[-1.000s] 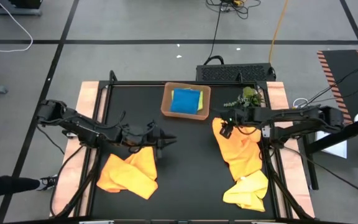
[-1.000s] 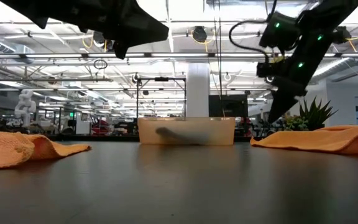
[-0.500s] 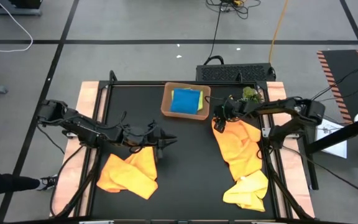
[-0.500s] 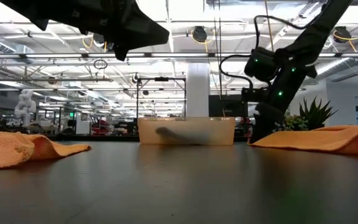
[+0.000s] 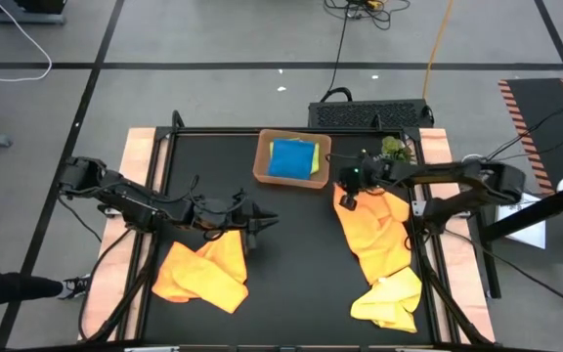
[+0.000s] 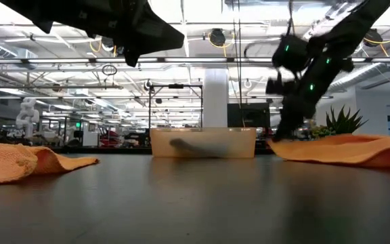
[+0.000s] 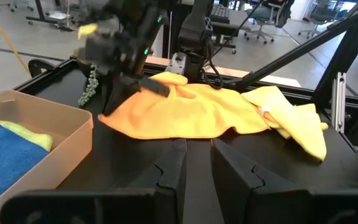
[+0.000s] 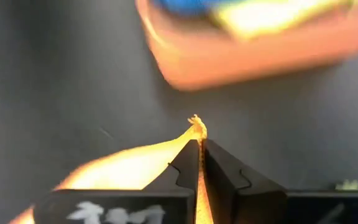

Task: Fold microfiber towels
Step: Fold the orange microfiber towel

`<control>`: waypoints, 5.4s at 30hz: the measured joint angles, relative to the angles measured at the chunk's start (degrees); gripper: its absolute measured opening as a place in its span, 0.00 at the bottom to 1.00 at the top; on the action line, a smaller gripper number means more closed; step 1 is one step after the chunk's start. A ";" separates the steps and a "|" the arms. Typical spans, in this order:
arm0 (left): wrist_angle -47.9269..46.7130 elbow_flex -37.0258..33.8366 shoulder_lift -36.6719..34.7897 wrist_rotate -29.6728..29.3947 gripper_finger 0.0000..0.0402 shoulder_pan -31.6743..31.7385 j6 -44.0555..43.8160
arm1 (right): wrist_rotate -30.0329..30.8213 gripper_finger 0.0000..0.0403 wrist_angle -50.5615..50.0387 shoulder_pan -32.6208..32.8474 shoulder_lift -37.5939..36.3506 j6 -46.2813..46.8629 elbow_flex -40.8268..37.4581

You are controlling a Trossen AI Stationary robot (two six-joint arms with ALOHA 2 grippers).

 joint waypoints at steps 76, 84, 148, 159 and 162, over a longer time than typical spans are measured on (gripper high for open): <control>10.00 15.67 19.65 -1.97 0.64 7.59 -5.84 | 1.77 0.00 32.13 23.22 -7.81 0.96 1.26; 9.85 15.67 19.65 -1.95 0.42 7.58 -4.87 | 1.81 0.00 32.11 23.20 -7.81 0.88 1.23; -14.06 15.61 1.22 -4.57 0.00 3.82 7.65 | 31.49 0.46 28.69 30.35 4.82 6.18 1.21; -14.15 15.61 1.22 -5.99 0.00 3.99 7.98 | 31.55 0.46 31.32 32.04 6.73 9.69 1.21; -14.43 15.61 1.22 -6.00 0.00 4.23 7.98 | 31.75 0.46 31.17 33.19 5.24 8.87 1.21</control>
